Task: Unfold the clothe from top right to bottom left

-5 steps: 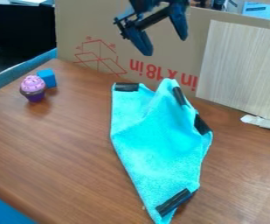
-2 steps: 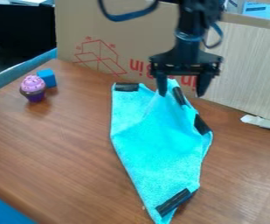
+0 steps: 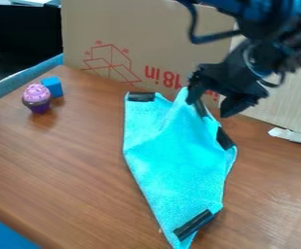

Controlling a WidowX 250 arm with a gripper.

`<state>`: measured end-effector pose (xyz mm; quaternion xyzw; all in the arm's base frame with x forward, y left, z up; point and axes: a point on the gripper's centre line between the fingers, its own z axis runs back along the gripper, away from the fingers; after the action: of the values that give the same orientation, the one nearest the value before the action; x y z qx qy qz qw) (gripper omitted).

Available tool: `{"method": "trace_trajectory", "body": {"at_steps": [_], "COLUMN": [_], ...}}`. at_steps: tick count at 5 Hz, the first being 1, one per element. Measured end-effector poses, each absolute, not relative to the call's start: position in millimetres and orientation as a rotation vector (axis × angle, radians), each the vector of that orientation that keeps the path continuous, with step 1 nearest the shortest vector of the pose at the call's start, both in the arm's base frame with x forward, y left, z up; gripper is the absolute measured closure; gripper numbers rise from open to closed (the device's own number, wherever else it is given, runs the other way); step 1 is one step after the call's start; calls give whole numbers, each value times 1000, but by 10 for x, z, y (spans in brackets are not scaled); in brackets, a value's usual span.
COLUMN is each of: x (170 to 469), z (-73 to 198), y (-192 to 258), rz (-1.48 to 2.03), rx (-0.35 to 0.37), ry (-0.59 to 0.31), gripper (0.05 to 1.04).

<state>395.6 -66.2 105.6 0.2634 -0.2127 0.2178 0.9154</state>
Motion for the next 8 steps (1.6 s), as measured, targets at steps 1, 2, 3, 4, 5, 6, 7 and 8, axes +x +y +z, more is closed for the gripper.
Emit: {"method": "trace_trajectory", "body": {"at_steps": [1, 2, 3, 4, 5, 6, 7, 8], "x": [3950, 3930, 3870, 3831, 3816, 3835, 3867, 3848], "z": [1071, 1176, 1290, 1369, 1343, 1309, 1293, 1253], "y": [-656, -642, -586, -534, -506, -420, -363, -362], "rz": [451, 456, 471, 505, 520, 566, 596, 598], "rx": [567, 522, 480, 425, 392, 350, 331, 330], "ry": [-443, -444, -444, -452, -417, -393, -403, -397], "gripper": [405, 698, 921, 989, 811, 571, 276, 77]}}
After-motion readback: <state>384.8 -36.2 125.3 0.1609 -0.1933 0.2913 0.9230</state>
